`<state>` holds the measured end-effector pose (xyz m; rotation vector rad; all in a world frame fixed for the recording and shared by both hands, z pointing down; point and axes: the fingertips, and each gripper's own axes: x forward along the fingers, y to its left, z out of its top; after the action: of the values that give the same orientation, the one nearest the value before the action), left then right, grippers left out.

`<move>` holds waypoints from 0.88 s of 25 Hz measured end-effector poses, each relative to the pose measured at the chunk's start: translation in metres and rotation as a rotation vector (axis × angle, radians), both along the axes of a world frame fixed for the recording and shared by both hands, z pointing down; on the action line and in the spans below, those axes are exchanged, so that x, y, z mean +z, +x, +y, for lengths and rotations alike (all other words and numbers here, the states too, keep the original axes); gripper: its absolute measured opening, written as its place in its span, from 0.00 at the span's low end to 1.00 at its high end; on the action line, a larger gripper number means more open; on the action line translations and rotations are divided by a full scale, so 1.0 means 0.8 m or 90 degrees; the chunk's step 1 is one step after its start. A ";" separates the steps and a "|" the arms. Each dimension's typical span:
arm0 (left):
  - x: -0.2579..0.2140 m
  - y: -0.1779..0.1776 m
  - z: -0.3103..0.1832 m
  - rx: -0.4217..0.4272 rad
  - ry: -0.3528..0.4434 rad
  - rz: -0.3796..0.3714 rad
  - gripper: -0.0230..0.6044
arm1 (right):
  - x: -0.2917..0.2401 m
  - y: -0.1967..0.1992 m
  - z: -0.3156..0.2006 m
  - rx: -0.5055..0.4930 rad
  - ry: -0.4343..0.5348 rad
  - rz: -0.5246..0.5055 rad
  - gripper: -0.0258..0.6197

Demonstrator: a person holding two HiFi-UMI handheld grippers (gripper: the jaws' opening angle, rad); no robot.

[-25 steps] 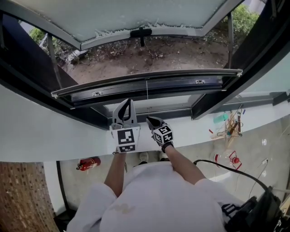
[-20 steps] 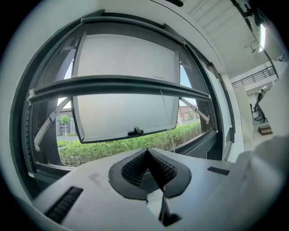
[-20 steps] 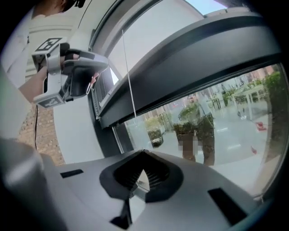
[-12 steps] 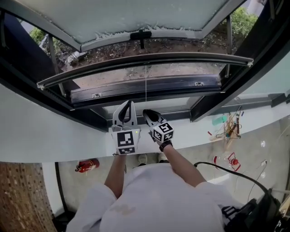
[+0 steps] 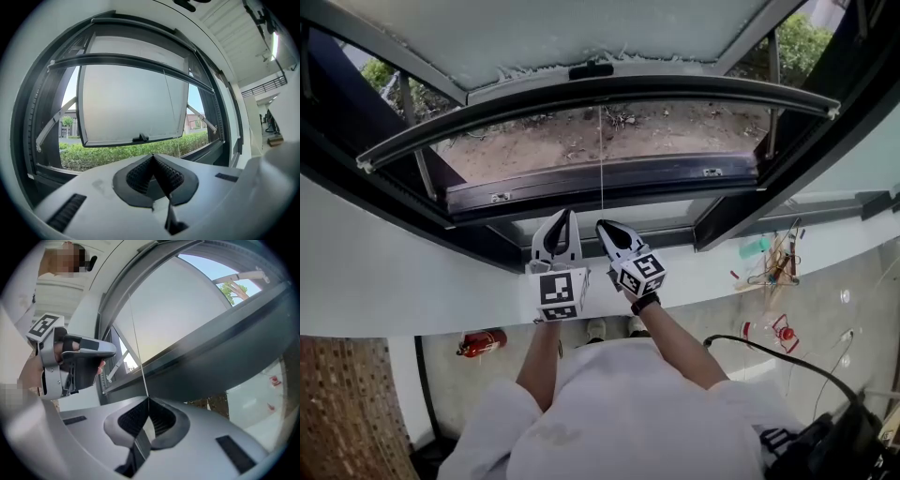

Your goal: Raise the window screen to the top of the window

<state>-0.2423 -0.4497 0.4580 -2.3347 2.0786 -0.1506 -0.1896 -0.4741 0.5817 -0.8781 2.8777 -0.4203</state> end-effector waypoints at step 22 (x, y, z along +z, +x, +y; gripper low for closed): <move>-0.002 -0.001 0.001 0.013 0.008 0.059 0.04 | -0.181 0.003 0.022 -0.011 0.136 -0.165 0.04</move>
<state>-0.2432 -0.4491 0.4560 -2.3994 2.0873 -0.0285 -0.1876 -0.4562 0.4365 -0.7054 2.6328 -0.2051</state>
